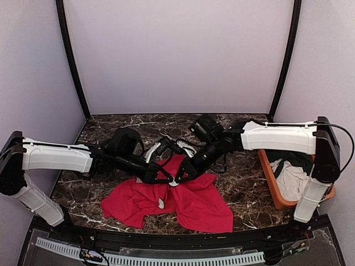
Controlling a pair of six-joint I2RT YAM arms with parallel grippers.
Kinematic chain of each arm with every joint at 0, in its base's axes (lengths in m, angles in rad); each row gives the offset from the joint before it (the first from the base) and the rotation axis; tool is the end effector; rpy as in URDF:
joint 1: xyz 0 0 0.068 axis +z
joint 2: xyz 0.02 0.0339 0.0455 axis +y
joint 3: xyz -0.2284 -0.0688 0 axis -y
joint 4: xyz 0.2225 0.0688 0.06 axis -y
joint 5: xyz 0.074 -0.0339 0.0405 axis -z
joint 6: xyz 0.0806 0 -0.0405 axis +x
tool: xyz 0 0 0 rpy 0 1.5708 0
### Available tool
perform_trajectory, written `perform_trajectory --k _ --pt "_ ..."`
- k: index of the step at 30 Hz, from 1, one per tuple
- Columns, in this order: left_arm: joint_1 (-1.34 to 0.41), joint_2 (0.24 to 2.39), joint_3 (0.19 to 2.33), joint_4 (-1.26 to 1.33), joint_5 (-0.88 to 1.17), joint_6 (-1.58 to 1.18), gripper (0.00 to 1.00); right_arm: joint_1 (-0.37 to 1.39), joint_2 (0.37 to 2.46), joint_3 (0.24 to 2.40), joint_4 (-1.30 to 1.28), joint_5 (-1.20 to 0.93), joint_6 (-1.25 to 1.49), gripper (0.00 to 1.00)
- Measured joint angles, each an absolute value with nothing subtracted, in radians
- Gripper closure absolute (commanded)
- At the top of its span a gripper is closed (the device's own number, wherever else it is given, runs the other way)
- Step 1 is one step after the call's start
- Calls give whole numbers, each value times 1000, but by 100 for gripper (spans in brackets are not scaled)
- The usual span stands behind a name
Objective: Pin the brooch onto the clothing
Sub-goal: Pin the brooch onto the flattened clothing.
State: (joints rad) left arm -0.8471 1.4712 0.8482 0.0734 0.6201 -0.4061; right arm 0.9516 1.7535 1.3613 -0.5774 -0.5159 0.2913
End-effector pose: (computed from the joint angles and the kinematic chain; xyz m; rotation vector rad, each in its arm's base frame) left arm 0.1848 -0.2798 0.1868 0.9046 2.1511 -1.3505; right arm 0.1833 0.3256 0.1897 -1.1021 2.5237 1.0841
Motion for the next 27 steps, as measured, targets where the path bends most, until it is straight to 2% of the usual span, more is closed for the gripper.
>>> perform_trajectory --k 14,22,27 --pt "-847 1459 848 79 646 -407 99 974 1764 1361 -592 -534 245 81" --pt "-856 1440 848 81 657 -403 99 953 1729 1332 -591 -589 213 74" --pt "-858 1433 849 81 665 -402 99 929 1722 1324 -569 -669 219 74"
